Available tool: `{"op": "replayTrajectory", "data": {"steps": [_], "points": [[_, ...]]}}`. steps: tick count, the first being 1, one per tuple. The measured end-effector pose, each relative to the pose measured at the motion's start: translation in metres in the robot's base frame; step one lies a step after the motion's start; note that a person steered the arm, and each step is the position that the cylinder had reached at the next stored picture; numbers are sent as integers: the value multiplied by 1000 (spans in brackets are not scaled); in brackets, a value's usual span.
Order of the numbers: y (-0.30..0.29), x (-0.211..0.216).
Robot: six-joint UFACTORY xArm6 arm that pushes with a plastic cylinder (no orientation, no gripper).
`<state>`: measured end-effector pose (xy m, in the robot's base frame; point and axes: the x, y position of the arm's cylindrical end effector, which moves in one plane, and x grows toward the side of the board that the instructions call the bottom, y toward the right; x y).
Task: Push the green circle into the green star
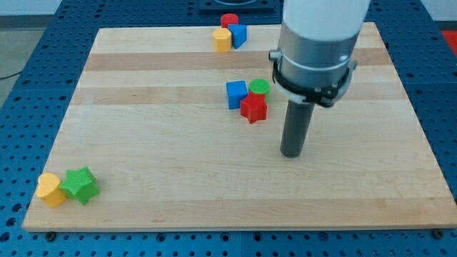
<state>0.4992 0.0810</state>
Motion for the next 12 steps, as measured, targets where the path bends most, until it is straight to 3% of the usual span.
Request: {"op": "replayTrajectory", "data": {"steps": [2, 7, 10, 12], "points": [[0, -66], [-49, -107], [-95, -176], [-136, -171]]}}
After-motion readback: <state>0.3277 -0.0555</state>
